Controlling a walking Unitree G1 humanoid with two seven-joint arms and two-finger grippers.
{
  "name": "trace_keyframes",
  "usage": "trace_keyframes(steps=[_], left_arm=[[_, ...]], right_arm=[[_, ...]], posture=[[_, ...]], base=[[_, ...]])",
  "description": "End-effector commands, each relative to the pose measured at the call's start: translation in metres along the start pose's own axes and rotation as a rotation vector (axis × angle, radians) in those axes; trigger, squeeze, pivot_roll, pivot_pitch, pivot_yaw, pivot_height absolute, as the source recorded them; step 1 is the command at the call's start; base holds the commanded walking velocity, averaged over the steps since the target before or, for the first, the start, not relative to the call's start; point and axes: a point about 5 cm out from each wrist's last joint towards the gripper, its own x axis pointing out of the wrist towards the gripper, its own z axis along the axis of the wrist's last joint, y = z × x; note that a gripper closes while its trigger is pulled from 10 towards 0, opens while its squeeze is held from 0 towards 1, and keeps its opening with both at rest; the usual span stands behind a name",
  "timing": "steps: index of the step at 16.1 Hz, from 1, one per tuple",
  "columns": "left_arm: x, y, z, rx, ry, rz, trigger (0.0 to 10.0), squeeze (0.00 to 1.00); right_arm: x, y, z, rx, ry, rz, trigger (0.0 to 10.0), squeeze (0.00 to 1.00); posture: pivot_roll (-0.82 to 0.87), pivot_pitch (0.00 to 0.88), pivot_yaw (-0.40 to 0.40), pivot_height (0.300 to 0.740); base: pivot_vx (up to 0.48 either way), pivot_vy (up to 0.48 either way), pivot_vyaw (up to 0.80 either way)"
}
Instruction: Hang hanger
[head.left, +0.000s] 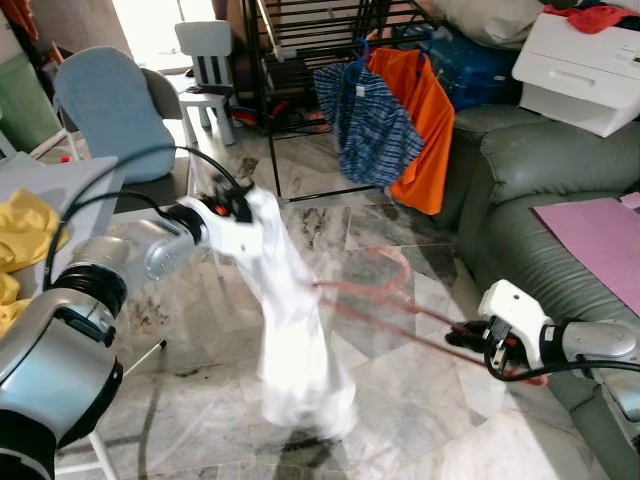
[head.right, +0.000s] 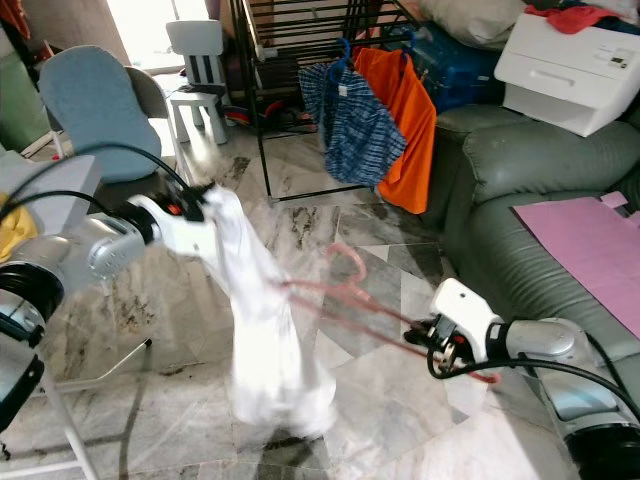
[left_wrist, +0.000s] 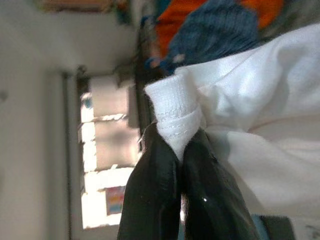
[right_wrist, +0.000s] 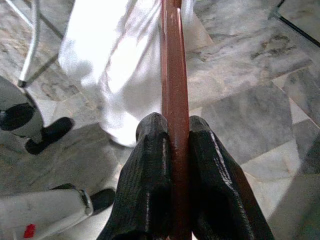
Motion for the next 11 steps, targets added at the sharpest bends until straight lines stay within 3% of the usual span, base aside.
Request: trace_keyframes(steps=[1, 3, 6, 11], left_arm=[[0.002, 0.023, -0.006, -0.026, 0.019, 0.108, 10.0, 0.0], [0.001, 0.025, -0.005, -0.05, -0.001, 0.111, 10.0, 0.0], [0.003, 0.02, -0.003, -0.169, 0.009, 0.084, 10.0, 0.0], [0.006, 0.008, 0.008, -0.202, -0.03, 0.038, 10.0, 0.0]], right_arm=[[-0.002, 0.0, 0.003, -0.023, -0.008, 0.002, 10.0, 0.0], [-0.001, 0.001, 0.004, -0.019, -0.021, 0.003, 10.0, 0.0], [0.001, -0.009, 0.015, -0.046, -0.072, -0.078, 10.0, 0.0], [0.0, -0.017, 0.036, -0.073, -0.163, -0.143, 10.0, 0.0]], posture=[[-0.21, 0.0, 0.081, 0.74], [-0.21, 0.0, 0.084, 0.74], [-0.21, 0.0, 0.09, 0.74], [-0.2, 0.0, 0.094, 0.74]], base=[[0.0, 0.0, 0.0], [0.0, 0.0, 0.0], [0.0, 0.0, 0.0], [0.0, 0.0, 0.0]])
